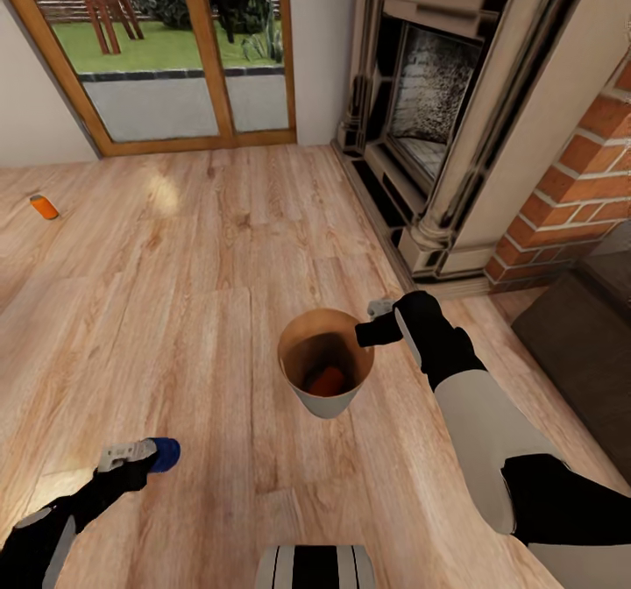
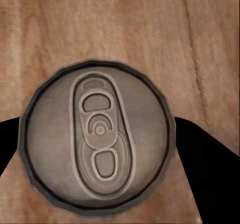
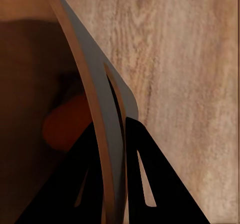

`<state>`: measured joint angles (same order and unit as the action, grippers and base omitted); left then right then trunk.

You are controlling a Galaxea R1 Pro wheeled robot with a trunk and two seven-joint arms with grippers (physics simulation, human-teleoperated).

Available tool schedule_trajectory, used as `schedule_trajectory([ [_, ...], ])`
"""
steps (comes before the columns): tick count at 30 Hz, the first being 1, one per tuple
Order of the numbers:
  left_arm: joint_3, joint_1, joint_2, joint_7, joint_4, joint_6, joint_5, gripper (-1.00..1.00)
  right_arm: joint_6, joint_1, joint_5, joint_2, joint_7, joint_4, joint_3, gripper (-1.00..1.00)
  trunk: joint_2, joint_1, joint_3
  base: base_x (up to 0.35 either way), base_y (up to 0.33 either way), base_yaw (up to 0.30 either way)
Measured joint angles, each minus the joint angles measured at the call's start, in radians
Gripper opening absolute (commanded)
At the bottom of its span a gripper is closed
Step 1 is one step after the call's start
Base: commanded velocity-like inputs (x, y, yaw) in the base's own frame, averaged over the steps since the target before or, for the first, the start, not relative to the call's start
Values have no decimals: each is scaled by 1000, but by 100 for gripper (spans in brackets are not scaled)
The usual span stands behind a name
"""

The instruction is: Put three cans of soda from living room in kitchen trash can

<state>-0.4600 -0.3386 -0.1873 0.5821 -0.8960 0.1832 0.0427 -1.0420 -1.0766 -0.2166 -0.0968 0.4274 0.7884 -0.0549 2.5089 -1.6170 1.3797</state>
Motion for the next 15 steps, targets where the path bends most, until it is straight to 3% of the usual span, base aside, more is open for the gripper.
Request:
schedule_trajectory([
  [1, 0, -21, 0, 18, -61, 86, 2, -100, 0, 2, 0, 0, 0, 0, 1, -100, 0, 0, -4, 0, 0, 0],
  [2, 2, -70, -1, 66, -154, 217, 0, -100, 0, 3, 1, 1, 0, -1, 1, -100, 0, 1, -8, 0, 0, 0],
  [5, 4, -178, -4, 167, -249, 413, -5, -100, -1, 10, 2, 1, 0, -3, 1, -100, -1, 2, -19, 0, 0, 0],
  [6, 5, -229, -11, 212, -279, 495, 16, -100, -1, 17, 2, 0, -1, -3, 0, -100, -2, 3, -23, 0, 0, 0],
  [7, 5, -276, -17, 231, -299, 543, -3, -100, -1, 20, 2, 0, -2, -3, 0, -100, -2, 3, -27, 0, 0, 0],
  [9, 5, -361, -39, 266, -323, 640, 4, -100, 0, 25, -1, 0, -4, -4, -2, -100, -2, 4, -35, 0, 0, 0],
  [10, 5, -414, -52, 281, -328, 684, 24, -100, 0, 27, -2, -1, -5, -6, -4, -100, -2, 4, -39, 0, 0, 0],
  [11, 6, -452, -57, 288, -330, 720, 2, -100, 0, 28, -1, -1, -5, -7, -4, -100, -3, 5, -43, 0, 0, 0],
  [12, 9, -507, -65, 296, -329, 758, 25, -100, 0, 29, 1, -2, -5, -10, -6, -100, -3, 5, -46, 0, 0, 0],
  [13, 24, -575, -69, 304, -329, 813, 5, -100, -1, 30, 3, -2, -5, -13, -7, -100, -3, 6, -50, 0, 0, 0],
  [15, 62, -625, -72, 307, -329, 843, 13, -100, -1, 30, 5, -3, -5, -15, -8, -100, -3, 7, -58, 0, 0, 0],
])
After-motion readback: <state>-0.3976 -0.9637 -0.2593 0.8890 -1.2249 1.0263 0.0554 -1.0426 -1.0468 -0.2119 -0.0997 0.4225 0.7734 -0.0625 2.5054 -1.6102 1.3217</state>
